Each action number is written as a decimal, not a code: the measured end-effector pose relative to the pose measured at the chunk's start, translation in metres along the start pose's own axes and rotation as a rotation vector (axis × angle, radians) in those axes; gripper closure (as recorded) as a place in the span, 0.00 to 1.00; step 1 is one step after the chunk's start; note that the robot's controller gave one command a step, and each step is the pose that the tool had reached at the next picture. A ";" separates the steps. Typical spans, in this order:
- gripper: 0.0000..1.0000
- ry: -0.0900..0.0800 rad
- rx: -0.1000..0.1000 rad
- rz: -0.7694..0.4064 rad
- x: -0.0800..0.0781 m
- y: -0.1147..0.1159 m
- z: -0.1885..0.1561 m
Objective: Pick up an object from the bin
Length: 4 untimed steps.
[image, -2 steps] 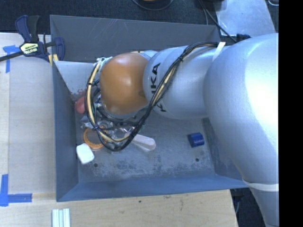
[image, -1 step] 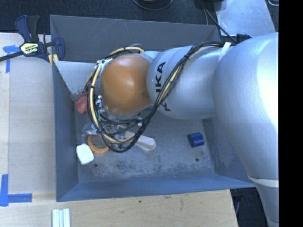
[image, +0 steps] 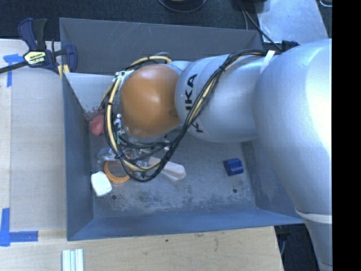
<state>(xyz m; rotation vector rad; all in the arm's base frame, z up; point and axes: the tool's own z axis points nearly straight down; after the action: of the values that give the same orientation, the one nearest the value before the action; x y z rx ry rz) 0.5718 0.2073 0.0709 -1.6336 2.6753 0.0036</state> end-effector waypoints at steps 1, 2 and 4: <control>1.00 0.001 -0.002 0.000 0.001 0.001 -0.004; 1.00 0.001 -0.002 0.002 0.001 0.001 -0.021; 1.00 0.000 -0.001 0.003 0.000 0.000 -0.040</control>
Offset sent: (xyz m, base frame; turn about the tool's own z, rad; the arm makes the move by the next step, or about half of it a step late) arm 0.0001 -0.0002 0.0333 0.0000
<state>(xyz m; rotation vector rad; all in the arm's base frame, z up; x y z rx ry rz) 0.5712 0.2071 0.1110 -1.6303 2.6776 0.0056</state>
